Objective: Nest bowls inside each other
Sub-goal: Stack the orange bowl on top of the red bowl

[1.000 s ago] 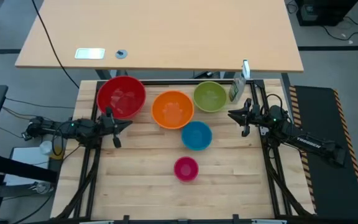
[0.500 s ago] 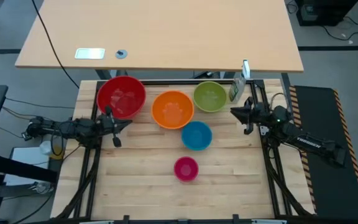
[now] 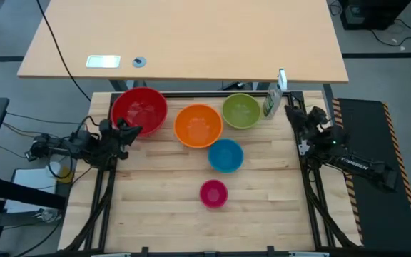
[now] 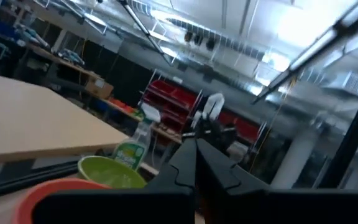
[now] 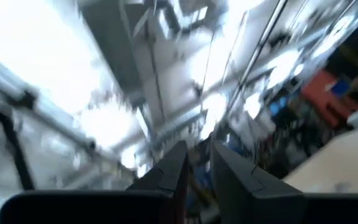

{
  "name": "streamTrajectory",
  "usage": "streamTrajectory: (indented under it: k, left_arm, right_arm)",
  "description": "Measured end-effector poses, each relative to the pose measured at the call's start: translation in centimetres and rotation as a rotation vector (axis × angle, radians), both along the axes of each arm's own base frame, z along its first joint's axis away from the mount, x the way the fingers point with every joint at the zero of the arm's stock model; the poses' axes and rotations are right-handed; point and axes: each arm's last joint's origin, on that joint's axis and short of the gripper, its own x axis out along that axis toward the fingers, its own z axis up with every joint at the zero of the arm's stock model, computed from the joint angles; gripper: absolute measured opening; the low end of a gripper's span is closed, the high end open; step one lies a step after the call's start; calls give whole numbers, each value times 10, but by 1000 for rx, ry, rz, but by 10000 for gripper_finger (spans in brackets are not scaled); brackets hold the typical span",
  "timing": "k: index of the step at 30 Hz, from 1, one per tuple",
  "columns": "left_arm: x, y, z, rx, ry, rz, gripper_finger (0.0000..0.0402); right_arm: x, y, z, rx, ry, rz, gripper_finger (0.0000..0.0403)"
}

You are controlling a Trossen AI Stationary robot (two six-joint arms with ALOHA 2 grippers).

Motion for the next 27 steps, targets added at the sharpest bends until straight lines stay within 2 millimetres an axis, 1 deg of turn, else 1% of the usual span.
streamTrajectory:
  k: [2,6,8,11,13,15,17,20,23,27]
  left_arm:
    - [0,0,0,-38,-18,-14,9]
    - [-1,0,2,-152,-84,-57,9]
    - [-2,0,5,-192,-134,-75,9]
    - [-4,1,8,-232,-180,-84,9]
    - [-5,3,11,-270,-222,-6,9]
    - [-6,6,13,-311,-250,113,9]
    - [-4,8,13,-324,-251,190,9]
    - [3,9,14,-342,-253,216,9]
    - [14,10,15,-385,-226,223,9]
    - [30,10,24,-407,-178,234,9]
  right_arm:
    - [-3,-1,3,51,-77,-51,78]
    - [-6,-4,8,156,-162,-131,78]
    - [-5,-6,12,215,-198,-122,78]
    - [0,-10,20,269,-204,-120,78]
    - [6,-14,30,300,-194,-97,78]
    - [17,-18,39,299,-107,-77,78]
    - [32,-25,50,294,19,-38,77]
    - [60,-38,64,293,234,24,77]
    - [89,-57,75,284,426,56,77]
    - [125,-84,95,182,617,144,77]
